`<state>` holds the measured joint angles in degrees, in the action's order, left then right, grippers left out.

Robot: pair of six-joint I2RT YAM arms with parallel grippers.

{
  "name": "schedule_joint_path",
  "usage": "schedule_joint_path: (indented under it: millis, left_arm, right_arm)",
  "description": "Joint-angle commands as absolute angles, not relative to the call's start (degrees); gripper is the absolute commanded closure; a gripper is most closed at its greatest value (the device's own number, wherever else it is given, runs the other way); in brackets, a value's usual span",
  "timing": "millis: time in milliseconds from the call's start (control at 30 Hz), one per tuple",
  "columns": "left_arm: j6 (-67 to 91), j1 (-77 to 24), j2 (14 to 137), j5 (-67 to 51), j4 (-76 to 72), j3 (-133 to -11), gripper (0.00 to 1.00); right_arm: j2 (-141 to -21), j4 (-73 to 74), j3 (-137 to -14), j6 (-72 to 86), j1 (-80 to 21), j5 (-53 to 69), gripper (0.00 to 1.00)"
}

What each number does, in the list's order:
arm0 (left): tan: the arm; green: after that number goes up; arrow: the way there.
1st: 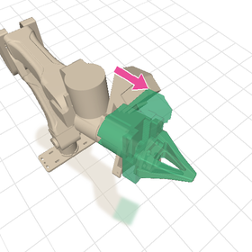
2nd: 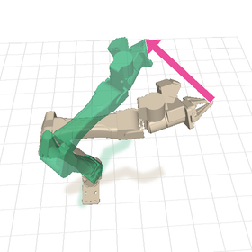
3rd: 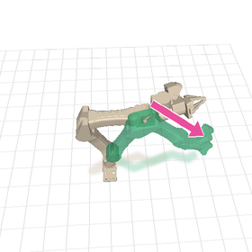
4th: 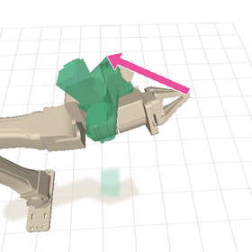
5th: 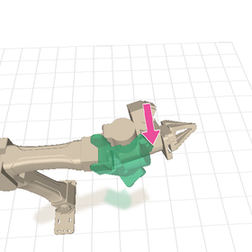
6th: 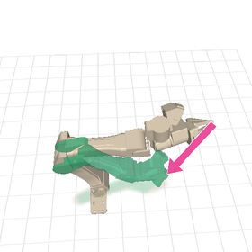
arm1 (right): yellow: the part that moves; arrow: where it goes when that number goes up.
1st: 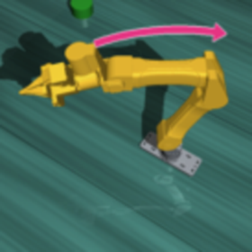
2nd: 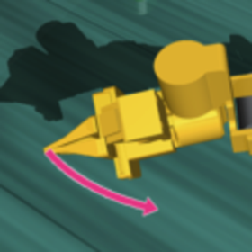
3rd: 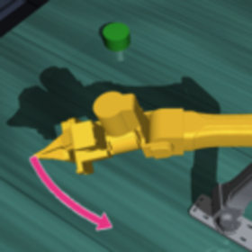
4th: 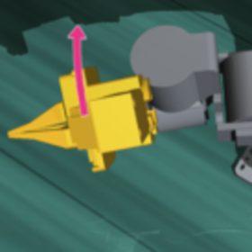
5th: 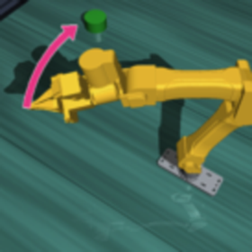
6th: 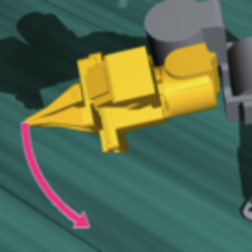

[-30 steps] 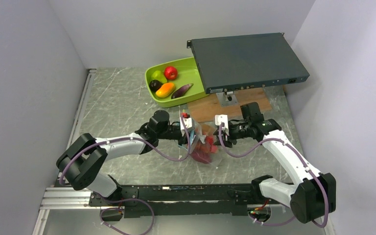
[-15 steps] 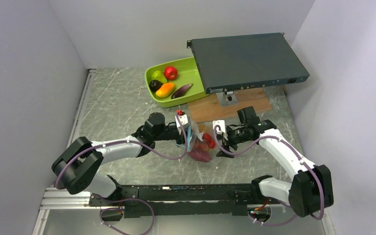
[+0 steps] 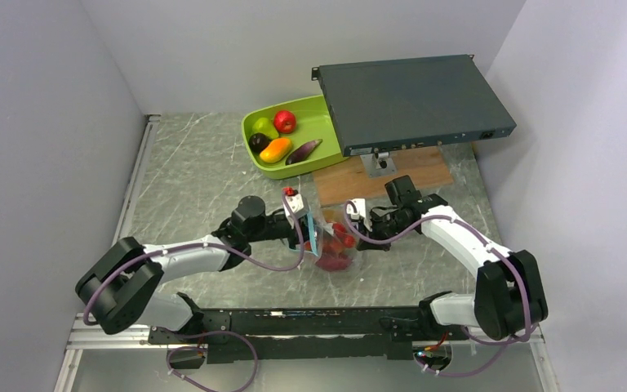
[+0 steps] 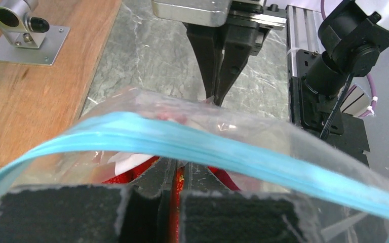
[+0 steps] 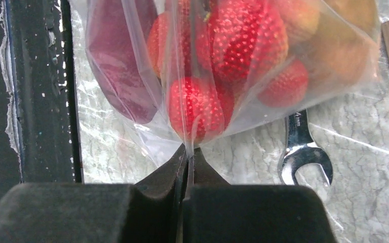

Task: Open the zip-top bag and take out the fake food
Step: Adjust the zipper food storage bag at the center of the board.

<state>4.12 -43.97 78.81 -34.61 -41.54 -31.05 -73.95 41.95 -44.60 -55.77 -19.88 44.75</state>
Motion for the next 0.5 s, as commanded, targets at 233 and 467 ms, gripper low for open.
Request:
schedule_joint_path:
  millis: [233,467]
  left_arm:
    - [3.52,-41.59,65.91,-36.19,-38.96,-28.08,1.00]
    - [7.16,-39.63,61.05,-33.21,-37.81,-25.90,1.00]
  right_arm:
    - [-70.90,34.96,-44.77,-51.11,-19.02,33.72,1.00]
    - [-70.71,34.25,-44.22,-51.34,-19.18,32.09,1.00]
